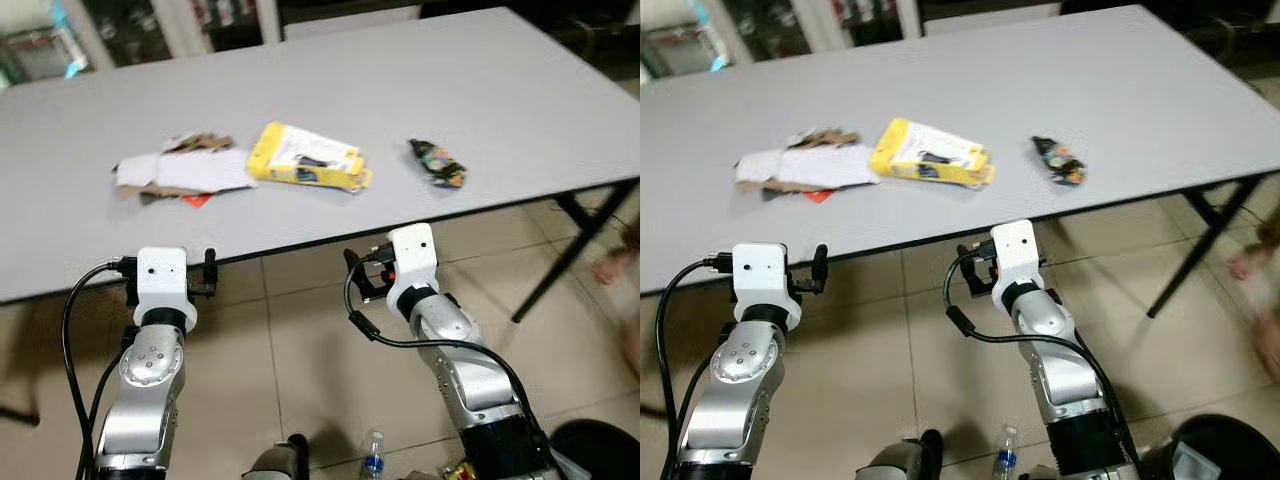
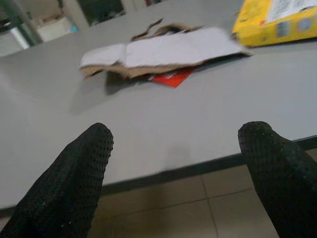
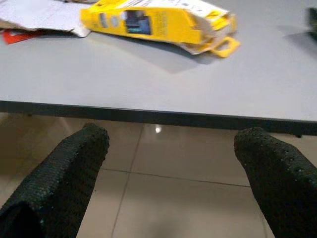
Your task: Picking trash to rubbish bin
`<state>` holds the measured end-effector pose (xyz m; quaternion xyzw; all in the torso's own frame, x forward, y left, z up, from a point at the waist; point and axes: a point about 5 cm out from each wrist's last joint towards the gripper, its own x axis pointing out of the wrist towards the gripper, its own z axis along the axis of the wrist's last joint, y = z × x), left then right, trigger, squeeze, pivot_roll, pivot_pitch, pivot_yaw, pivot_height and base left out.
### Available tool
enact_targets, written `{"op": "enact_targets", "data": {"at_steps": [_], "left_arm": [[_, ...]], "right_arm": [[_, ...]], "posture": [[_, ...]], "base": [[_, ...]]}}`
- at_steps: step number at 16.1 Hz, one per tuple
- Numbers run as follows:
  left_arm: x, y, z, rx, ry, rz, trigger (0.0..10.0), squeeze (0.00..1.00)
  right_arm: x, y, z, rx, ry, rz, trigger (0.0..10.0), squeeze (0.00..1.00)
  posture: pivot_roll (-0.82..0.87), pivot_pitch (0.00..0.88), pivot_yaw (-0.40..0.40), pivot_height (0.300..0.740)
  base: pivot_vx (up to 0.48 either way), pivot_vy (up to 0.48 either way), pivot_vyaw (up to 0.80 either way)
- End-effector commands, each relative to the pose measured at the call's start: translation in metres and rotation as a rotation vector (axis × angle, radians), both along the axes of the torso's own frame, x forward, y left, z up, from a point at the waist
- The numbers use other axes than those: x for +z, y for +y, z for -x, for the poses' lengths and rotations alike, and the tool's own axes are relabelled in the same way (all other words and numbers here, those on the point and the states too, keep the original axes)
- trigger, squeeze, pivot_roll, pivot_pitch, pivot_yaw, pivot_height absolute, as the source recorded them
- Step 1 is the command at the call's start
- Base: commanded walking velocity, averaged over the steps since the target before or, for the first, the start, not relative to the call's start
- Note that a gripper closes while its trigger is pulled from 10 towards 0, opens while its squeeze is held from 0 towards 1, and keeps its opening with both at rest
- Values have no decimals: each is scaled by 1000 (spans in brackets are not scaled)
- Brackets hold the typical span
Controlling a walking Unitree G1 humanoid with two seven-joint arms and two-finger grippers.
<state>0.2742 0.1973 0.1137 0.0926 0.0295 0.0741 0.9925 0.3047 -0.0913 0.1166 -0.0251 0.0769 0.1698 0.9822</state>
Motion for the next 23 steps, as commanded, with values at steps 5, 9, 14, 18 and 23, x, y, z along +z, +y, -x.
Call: {"op": "enact_targets", "data": {"at_steps": [5,9,14,18,23], "left_arm": [[-1,2,0,8,12,13,10000,0],[4,4,-2,23,-5,20,10000,0],[6,8,-3,44,-13,28,10000,0],[6,10,-3,51,-11,52,10000,0],[11,13,-9,58,-20,82,10000,0]], "right_arm": [[-1,2,-1,6,10,-2,10000,0],[-1,3,1,14,8,1,10000,0],[-2,3,2,10,16,-10,10000,0],[-2,4,2,12,19,-14,10000,0],[-2,4,2,11,22,-16,10000,0]], "posture": [[-75,138,89,740],[-73,137,88,740],[-74,143,88,740],[-74,143,88,740],[-74,143,88,740]], "base": [[0,0,480],[0,0,400],[0,0,597],[0,0,0],[0,0,0]]}}
